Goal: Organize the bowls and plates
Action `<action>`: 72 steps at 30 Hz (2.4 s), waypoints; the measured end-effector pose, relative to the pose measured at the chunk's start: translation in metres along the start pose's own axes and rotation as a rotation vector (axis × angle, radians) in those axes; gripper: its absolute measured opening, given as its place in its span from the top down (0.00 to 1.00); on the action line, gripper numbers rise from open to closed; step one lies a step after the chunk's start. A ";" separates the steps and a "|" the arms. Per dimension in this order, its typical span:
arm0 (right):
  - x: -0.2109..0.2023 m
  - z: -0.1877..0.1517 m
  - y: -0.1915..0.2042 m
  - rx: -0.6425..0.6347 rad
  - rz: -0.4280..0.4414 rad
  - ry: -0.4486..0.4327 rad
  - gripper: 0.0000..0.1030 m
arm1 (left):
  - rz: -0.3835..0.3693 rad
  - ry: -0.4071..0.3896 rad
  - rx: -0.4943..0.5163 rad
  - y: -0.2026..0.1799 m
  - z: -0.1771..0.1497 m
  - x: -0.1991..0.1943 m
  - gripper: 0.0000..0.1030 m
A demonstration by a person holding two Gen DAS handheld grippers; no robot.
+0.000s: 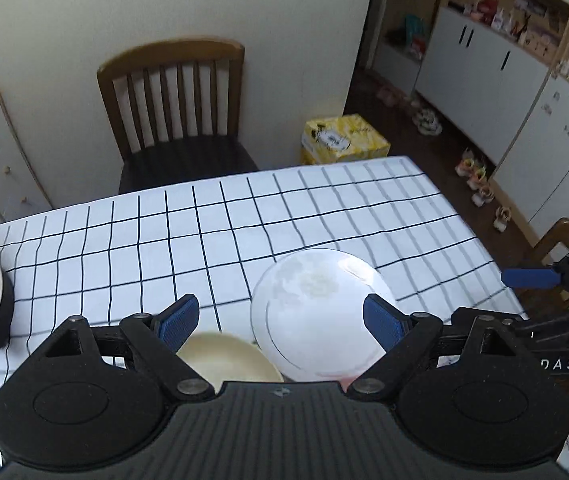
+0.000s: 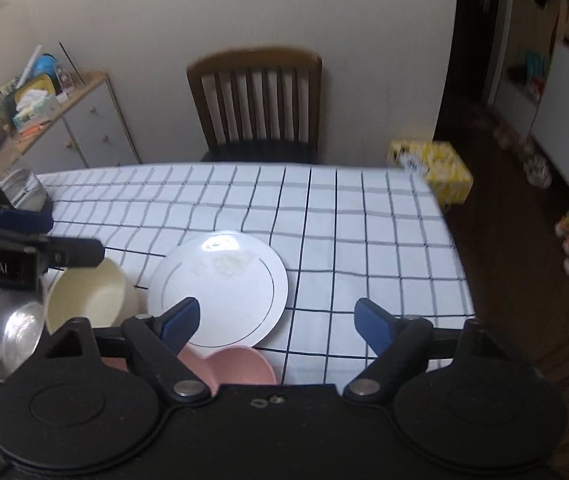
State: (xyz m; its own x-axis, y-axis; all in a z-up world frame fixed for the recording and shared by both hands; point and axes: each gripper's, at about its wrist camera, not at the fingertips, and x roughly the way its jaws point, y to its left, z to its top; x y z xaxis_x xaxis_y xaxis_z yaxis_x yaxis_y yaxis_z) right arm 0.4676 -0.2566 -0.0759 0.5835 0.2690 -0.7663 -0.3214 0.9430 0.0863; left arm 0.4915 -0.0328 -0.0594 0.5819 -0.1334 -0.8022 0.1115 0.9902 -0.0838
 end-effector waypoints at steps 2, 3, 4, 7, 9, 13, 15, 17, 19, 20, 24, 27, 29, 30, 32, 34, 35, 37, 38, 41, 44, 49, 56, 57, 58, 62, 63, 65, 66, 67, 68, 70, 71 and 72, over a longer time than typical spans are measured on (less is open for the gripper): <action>0.014 0.004 -0.004 0.012 -0.004 0.029 0.21 | 0.008 0.022 -0.009 0.004 0.007 0.016 0.14; 0.022 0.006 -0.006 0.013 0.000 0.048 0.22 | 0.008 0.038 -0.016 0.007 0.010 0.024 0.14; 0.030 0.009 -0.007 0.014 0.002 0.064 0.23 | 0.006 0.056 -0.024 0.010 0.013 0.032 0.14; 0.050 0.014 -0.010 0.038 0.004 0.110 0.28 | 0.002 0.107 -0.056 0.019 0.019 0.056 0.20; 0.063 0.017 -0.013 0.066 0.011 0.148 0.32 | -0.010 0.143 -0.076 0.025 0.022 0.070 0.23; 0.084 0.019 -0.017 0.110 0.031 0.205 0.43 | -0.031 0.209 -0.111 0.032 0.024 0.095 0.38; 0.093 0.019 -0.020 0.135 0.037 0.228 0.48 | -0.032 0.236 -0.117 0.033 0.024 0.104 0.39; 0.101 0.019 -0.025 0.170 0.052 0.251 0.53 | -0.041 0.262 -0.130 0.037 0.022 0.112 0.41; 0.109 0.018 -0.031 0.212 0.075 0.276 0.60 | -0.058 0.283 -0.149 0.038 0.021 0.118 0.45; 0.111 0.017 -0.033 0.227 0.085 0.286 0.61 | -0.062 0.291 -0.155 0.039 0.019 0.120 0.47; 0.118 0.011 -0.037 0.270 0.120 0.313 0.67 | -0.082 0.316 -0.201 0.045 0.015 0.128 0.60; 0.123 0.009 -0.038 0.296 0.149 0.326 0.74 | -0.100 0.329 -0.234 0.050 0.012 0.131 0.67; 0.126 0.008 -0.037 0.299 0.160 0.334 0.76 | -0.101 0.338 -0.239 0.051 0.011 0.132 0.68; 0.126 0.007 -0.037 0.298 0.163 0.334 0.78 | -0.102 0.340 -0.240 0.050 0.011 0.133 0.70; 0.127 0.006 -0.038 0.298 0.168 0.331 0.81 | -0.110 0.350 -0.249 0.051 0.010 0.135 0.75; 0.127 0.004 -0.039 0.304 0.165 0.329 0.84 | -0.104 0.352 -0.248 0.051 0.009 0.135 0.79; 0.127 0.005 -0.040 0.305 0.163 0.329 0.85 | -0.104 0.352 -0.243 0.050 0.008 0.136 0.79; 0.127 0.004 -0.042 0.309 0.169 0.327 0.86 | -0.110 0.351 -0.243 0.051 0.008 0.137 0.81; 0.127 0.004 -0.043 0.318 0.175 0.327 0.87 | -0.112 0.352 -0.246 0.053 0.008 0.137 0.82; 0.126 0.001 -0.048 0.343 0.192 0.325 0.88 | -0.134 0.369 -0.230 0.056 0.005 0.137 0.83; 0.124 -0.003 -0.048 0.344 0.202 0.319 0.88 | -0.125 0.368 -0.196 0.051 0.003 0.137 0.83; 0.123 -0.002 -0.044 0.332 0.177 0.299 0.88 | -0.106 0.351 -0.205 0.050 0.002 0.136 0.85; 0.124 0.006 -0.043 0.319 0.158 0.265 0.90 | -0.096 0.311 -0.207 0.046 0.011 0.133 0.85; 0.123 0.009 -0.044 0.321 0.157 0.258 0.90 | -0.095 0.300 -0.203 0.045 0.015 0.131 0.85; 0.122 0.011 -0.044 0.321 0.156 0.251 0.90 | -0.095 0.292 -0.201 0.044 0.018 0.129 0.85; 0.114 0.024 -0.044 0.313 0.146 0.215 0.90 | -0.088 0.250 -0.188 0.038 0.033 0.118 0.85; 0.112 0.026 -0.044 0.314 0.144 0.204 0.90 | -0.089 0.241 -0.187 0.036 0.036 0.115 0.85; 0.104 0.030 -0.046 0.319 0.147 0.183 0.90 | -0.092 0.229 -0.176 0.033 0.042 0.107 0.85; 0.100 0.032 -0.044 0.321 0.149 0.176 0.90 | -0.094 0.226 -0.173 0.032 0.043 0.103 0.85; 0.096 0.032 -0.046 0.326 0.152 0.169 0.90 | -0.096 0.225 -0.169 0.030 0.043 0.098 0.85; 0.091 0.033 -0.047 0.332 0.155 0.166 0.91 | -0.098 0.223 -0.165 0.027 0.044 0.093 0.85; 0.079 0.032 -0.045 0.330 0.154 0.161 0.91 | -0.100 0.220 -0.161 0.022 0.044 0.082 0.85; 0.072 0.031 -0.045 0.329 0.154 0.159 0.91 | -0.101 0.218 -0.156 0.020 0.043 0.076 0.85; 0.066 0.029 -0.044 0.329 0.152 0.159 0.91 | -0.102 0.214 -0.150 0.016 0.041 0.070 0.85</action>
State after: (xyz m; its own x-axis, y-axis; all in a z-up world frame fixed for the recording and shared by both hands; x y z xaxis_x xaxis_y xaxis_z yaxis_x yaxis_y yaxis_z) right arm 0.5422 -0.2742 -0.1116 0.4169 0.4013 -0.8156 -0.1239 0.9140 0.3864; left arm 0.5675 -0.0278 -0.0925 0.3883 -0.2364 -0.8907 0.0310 0.9693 -0.2438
